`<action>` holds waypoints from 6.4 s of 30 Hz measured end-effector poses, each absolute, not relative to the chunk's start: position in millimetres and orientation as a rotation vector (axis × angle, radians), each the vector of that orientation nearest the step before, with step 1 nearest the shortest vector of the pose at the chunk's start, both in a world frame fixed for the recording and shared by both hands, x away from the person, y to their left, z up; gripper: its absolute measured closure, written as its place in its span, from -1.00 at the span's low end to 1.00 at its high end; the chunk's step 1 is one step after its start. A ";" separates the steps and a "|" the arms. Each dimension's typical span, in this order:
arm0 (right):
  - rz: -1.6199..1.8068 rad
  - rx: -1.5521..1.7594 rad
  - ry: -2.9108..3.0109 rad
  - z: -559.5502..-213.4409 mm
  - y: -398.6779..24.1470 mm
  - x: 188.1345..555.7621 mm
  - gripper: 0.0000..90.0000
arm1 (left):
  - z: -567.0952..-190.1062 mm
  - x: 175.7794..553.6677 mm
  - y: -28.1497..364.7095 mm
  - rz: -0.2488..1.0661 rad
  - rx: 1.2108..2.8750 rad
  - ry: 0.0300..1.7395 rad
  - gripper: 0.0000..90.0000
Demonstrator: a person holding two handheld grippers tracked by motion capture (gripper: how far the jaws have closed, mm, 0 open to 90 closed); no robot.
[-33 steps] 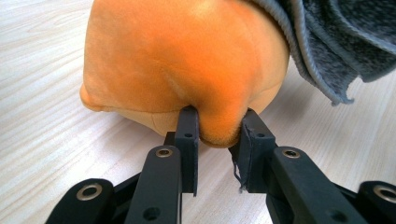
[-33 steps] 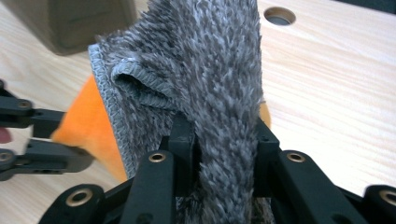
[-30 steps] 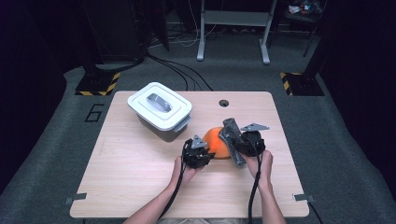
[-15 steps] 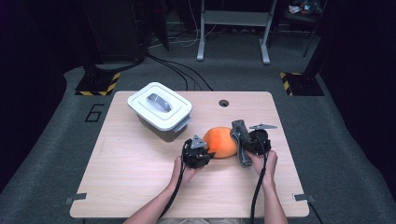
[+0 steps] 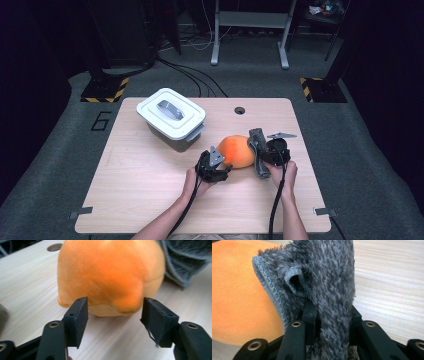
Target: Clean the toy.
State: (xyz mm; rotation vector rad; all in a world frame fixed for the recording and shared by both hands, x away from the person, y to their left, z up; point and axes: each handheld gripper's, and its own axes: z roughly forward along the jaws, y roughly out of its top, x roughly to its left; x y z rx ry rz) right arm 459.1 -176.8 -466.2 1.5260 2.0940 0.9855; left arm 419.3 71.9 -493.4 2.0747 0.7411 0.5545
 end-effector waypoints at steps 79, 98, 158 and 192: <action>1.068 1.259 2.123 -413.1 -138.2 419.9 0.53 | -490.1 434.4 90.6 0.132 1.910 0.908 0.58; 0.986 1.262 2.140 -424.6 -135.2 426.1 0.53 | -490.2 434.3 89.6 0.134 1.912 0.903 0.58; 1.021 1.183 2.203 -406.7 -108.1 417.3 0.53 | -482.0 427.1 84.0 0.211 1.937 0.854 0.55; 0.974 1.493 2.090 -449.4 -175.7 447.8 0.53 | -487.7 432.6 87.3 0.200 1.927 0.880 0.54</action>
